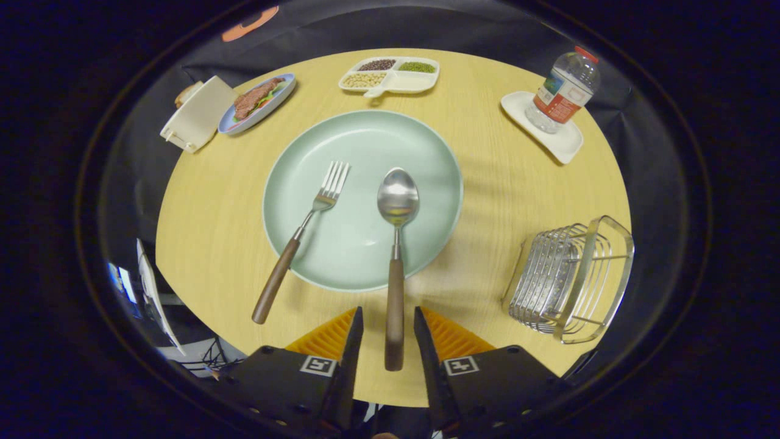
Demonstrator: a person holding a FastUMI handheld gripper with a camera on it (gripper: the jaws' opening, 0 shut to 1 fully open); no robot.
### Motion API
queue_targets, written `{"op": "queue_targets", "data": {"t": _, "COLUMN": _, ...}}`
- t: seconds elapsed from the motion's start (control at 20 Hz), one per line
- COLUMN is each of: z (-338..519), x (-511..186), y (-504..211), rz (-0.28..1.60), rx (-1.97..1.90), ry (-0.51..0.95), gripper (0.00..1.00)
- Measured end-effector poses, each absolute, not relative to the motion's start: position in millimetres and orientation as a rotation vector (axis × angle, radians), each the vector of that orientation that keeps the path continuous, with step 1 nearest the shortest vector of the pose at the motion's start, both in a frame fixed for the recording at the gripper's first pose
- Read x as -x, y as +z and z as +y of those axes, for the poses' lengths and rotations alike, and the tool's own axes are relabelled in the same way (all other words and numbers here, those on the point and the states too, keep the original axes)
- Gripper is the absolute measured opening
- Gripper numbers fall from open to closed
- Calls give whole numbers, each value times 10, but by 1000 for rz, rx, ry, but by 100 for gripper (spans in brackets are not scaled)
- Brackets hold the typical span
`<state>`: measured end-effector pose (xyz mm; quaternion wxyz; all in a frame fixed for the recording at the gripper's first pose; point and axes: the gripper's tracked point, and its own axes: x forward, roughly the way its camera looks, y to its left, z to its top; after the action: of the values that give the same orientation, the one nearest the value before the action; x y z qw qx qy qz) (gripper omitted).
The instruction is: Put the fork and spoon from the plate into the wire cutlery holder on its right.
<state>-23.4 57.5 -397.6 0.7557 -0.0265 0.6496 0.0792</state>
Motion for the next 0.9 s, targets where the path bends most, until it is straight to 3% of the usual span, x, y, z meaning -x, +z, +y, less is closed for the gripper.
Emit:
{"op": "queue_targets", "data": {"t": 0.1, "z": 538, "x": 213, "y": -3968, "rz": 1412, "rx": 43, "ry": 149, "gripper": 24}}
{"op": "queue_targets", "data": {"t": 0.3, "z": 489, "x": 190, "y": -3863, "rz": 1388, "rx": 16, "ry": 129, "gripper": 2}}
{"op": "queue_targets", "data": {"t": 0.9, "z": 0, "x": 193, "y": -2796, "rz": 1267, "rx": -90, "ry": 170, "gripper": 2}}
